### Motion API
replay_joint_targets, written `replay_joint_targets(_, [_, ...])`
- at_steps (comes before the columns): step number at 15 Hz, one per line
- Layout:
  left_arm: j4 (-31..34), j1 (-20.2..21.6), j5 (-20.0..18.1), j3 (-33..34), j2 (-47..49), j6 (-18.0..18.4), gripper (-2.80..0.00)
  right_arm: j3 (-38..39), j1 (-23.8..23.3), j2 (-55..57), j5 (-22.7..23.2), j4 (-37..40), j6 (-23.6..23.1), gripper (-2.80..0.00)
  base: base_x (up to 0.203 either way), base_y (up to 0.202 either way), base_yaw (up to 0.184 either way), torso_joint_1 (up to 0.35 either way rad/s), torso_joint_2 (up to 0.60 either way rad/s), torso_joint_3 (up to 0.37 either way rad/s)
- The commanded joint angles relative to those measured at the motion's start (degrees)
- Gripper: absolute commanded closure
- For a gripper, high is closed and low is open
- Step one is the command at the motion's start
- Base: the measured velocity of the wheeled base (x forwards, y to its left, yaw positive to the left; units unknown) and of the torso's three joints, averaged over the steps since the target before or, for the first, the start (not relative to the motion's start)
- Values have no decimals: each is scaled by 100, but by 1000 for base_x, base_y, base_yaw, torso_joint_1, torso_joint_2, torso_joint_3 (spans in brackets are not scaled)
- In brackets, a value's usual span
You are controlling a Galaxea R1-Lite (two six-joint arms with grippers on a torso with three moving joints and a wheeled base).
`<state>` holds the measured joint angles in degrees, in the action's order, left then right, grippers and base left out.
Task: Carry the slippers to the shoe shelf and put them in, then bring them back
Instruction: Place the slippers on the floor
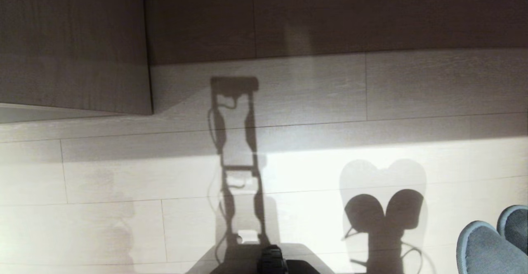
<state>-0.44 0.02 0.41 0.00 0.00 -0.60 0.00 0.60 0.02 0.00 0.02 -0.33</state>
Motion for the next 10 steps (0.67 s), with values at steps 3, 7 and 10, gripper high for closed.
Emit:
replay_joint_targets(3, [0, -2, 2, 0, 0, -2, 0, 0, 2, -2, 0, -2, -2, 0, 0, 0, 0, 1, 1, -196])
replay_joint_targets(7, [0, 6, 2, 0, 0, -11, 0, 0, 2, -2, 0, -2, -2, 0, 0, 0, 0, 0, 3, -200])
replay_joint_targets(10, [0, 2, 2, 0, 0, -2, 0, 0, 2, -2, 0, -2, -2, 0, 0, 0, 0, 5, 3, -188])
